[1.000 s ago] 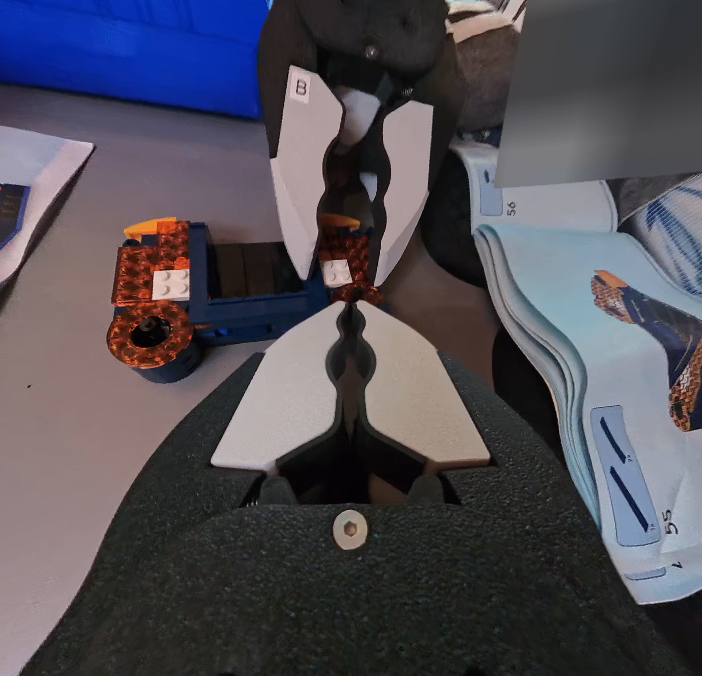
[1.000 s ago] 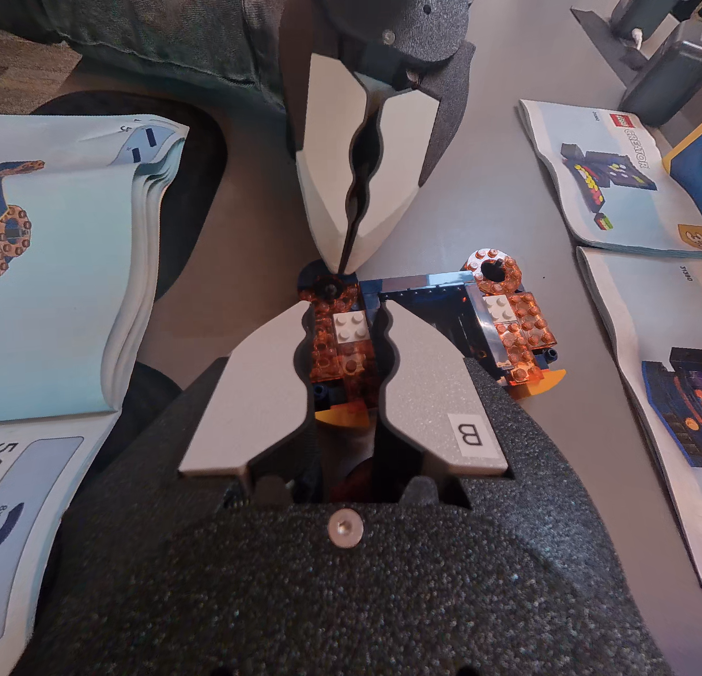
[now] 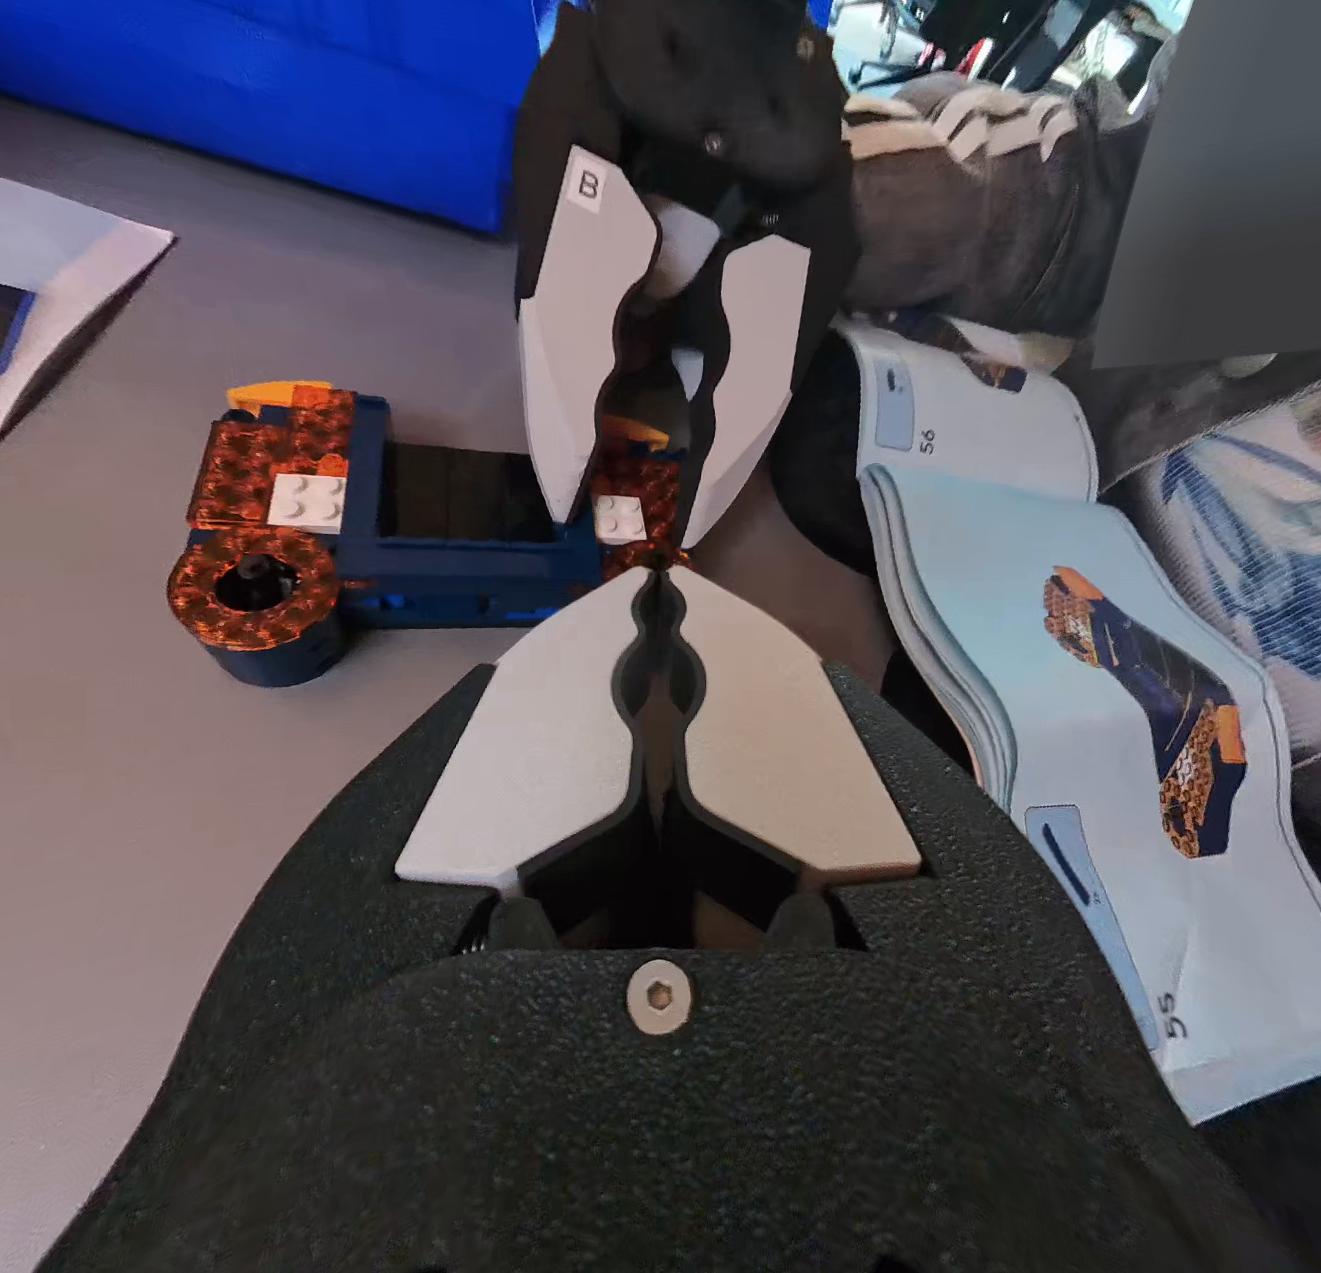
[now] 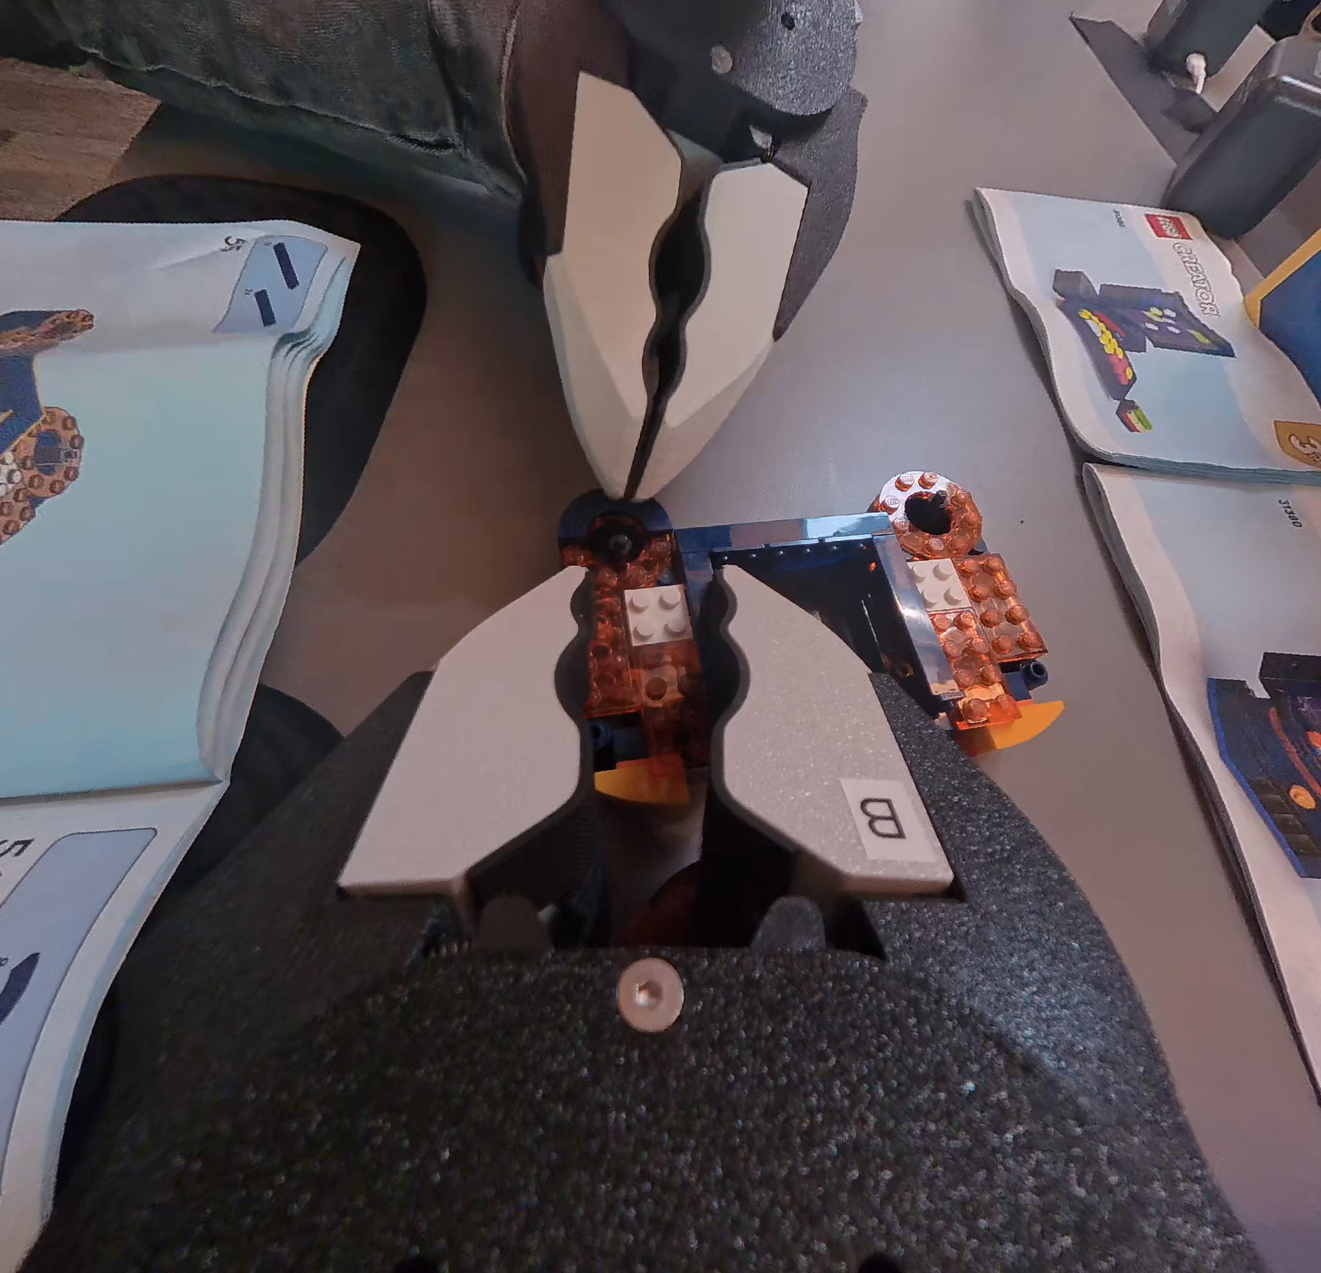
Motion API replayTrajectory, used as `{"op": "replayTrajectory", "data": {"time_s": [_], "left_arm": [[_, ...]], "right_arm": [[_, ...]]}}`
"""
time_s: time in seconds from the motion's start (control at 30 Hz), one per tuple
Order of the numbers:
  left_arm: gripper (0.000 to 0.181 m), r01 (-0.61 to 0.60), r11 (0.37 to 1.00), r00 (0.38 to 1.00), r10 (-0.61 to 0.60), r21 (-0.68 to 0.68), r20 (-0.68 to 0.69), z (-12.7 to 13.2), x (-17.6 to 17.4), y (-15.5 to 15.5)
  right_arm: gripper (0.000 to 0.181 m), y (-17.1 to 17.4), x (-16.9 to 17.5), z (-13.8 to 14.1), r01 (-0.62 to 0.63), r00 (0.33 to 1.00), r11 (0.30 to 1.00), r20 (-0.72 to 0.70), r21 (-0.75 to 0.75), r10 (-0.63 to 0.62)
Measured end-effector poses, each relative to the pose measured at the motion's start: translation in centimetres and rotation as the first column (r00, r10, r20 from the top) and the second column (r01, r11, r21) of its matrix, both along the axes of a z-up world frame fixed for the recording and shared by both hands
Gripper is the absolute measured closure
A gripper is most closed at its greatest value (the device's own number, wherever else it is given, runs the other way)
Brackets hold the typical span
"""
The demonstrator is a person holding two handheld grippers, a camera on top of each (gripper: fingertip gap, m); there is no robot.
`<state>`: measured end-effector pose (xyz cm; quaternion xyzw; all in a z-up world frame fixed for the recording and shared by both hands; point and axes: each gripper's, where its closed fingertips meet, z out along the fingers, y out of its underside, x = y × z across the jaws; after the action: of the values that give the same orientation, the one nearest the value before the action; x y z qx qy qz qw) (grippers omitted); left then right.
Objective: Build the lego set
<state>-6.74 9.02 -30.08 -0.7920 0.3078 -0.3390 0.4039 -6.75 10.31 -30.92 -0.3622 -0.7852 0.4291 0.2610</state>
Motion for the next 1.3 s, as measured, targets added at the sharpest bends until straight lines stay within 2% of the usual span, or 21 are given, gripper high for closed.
{"op": "replayTrajectory", "data": {"time_s": [0.37, 0.73, 0.77, 0.83, 0.87, 1.03, 1.17, 1.3], "left_arm": [[0.18, -0.03, 0.999, 0.999, 0.029, -0.015, -0.038, -0.6, -0.3, 0.3], [0.181, -0.022, 0.998, 0.995, 0.027, 0.056, -0.098, -0.6, -0.1, 0.2], [0.181, -0.015, 0.998, 0.996, 0.02, 0.064, -0.083, -0.4, -0.1, 0.1], [0.181, -0.095, 0.982, 0.995, 0.096, 0.162, 0.001, 1.5, -1.0, 1.0], [0.181, -0.104, 0.977, 0.994, 0.108, 0.188, -0.013, 1.7, -1.3, 1.1], [0.181, 0.024, 0.974, 0.977, 0.025, 0.223, -0.213, -0.4, -0.1, 0.3], [0.181, 0.029, 0.975, 0.973, 0.022, 0.218, -0.228, -0.7, 0.0, 0.3], [0.181, 0.006, 0.963, 0.961, 0.068, 0.268, -0.267, -0.8, -0.1, 0.6]], "right_arm": [[0.151, 0.0, 0.0, 0.0, 0.0, 1.0, 1.0, -0.001, 0.001, 0.0], [0.151, 0.0, 0.0, 0.0, -0.004, 1.0, 1.0, -0.001, 0.003, 0.004], [0.15, 0.0, 0.0, 0.0, -0.003, 1.0, 1.0, -0.001, 0.002, 0.003], [0.15, 0.0, 0.0, 0.0, -0.003, 1.0, 1.0, -0.001, 0.001, 0.003], [0.15, 0.0, 0.0, 0.0, -0.003, 1.0, 1.0, -0.002, 0.003, 0.003], [0.15, 0.0, 0.0, 0.0, -0.003, 1.0, 1.0, -0.002, 0.003, 0.003], [0.151, 0.0, 0.0, 0.0, -0.003, 1.0, 1.0, -0.002, 0.004, 0.003], [0.151, 0.0, 0.0, 0.0, -0.004, 1.0, 1.0, -0.001, 0.002, 0.004]]}}
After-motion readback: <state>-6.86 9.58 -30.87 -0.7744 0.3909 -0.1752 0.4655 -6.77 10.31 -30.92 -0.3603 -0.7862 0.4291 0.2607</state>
